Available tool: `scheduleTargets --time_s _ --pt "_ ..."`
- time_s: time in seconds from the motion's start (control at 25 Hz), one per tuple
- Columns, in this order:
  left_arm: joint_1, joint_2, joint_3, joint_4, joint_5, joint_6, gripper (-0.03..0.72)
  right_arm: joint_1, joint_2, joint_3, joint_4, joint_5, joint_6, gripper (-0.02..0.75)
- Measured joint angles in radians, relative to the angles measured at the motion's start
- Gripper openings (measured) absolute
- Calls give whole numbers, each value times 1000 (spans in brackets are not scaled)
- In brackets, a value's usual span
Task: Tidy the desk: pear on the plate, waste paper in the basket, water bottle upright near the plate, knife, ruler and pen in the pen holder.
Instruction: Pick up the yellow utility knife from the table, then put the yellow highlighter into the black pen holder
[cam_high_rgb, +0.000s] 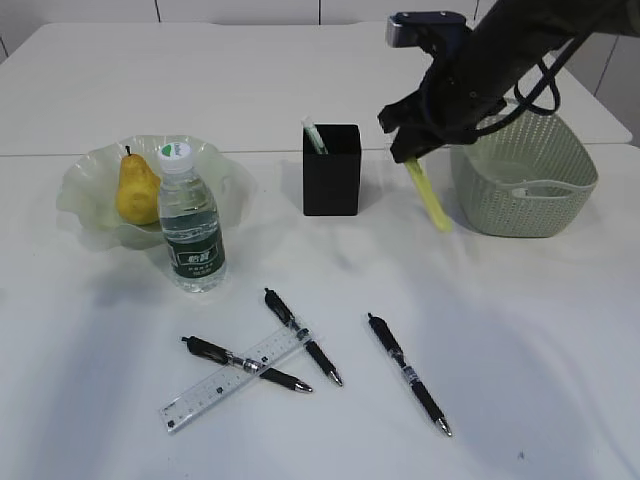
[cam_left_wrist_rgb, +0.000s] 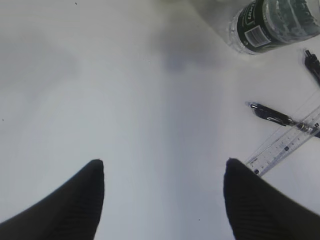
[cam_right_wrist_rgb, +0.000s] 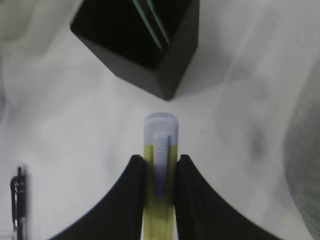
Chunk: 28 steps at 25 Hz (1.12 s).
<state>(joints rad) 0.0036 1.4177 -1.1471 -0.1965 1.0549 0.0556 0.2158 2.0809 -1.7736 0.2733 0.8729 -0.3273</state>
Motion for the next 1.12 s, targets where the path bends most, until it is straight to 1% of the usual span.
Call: scheduleTargets --time_s 0.12,0.24,0.36,0.68,0.8,0.92,1.0,1.12 --pt "0 0 0 0 0 0 528 0 0 -8 93 -73 -82 108" --pt "0 0 0 0 0 0 528 0 0 -8 225 -143 -197 108" --pt "0 0 0 0 0 0 528 0 0 -8 364 -205 -344 108" --pt "0 0 0 0 0 0 528 0 47 -8 666 -364 -683 108" --pt "0 0 0 0 0 0 528 0 65 -8 840 -397 -856 108" --pt "0 0 0 0 0 0 528 0 90 -8 1060 -420 -1070 108" --pt "0 0 0 0 0 0 528 0 112 -8 1180 -424 -1191 108" --pt "0 0 0 0 0 0 528 0 138 -8 1322 -434 -1345 108"
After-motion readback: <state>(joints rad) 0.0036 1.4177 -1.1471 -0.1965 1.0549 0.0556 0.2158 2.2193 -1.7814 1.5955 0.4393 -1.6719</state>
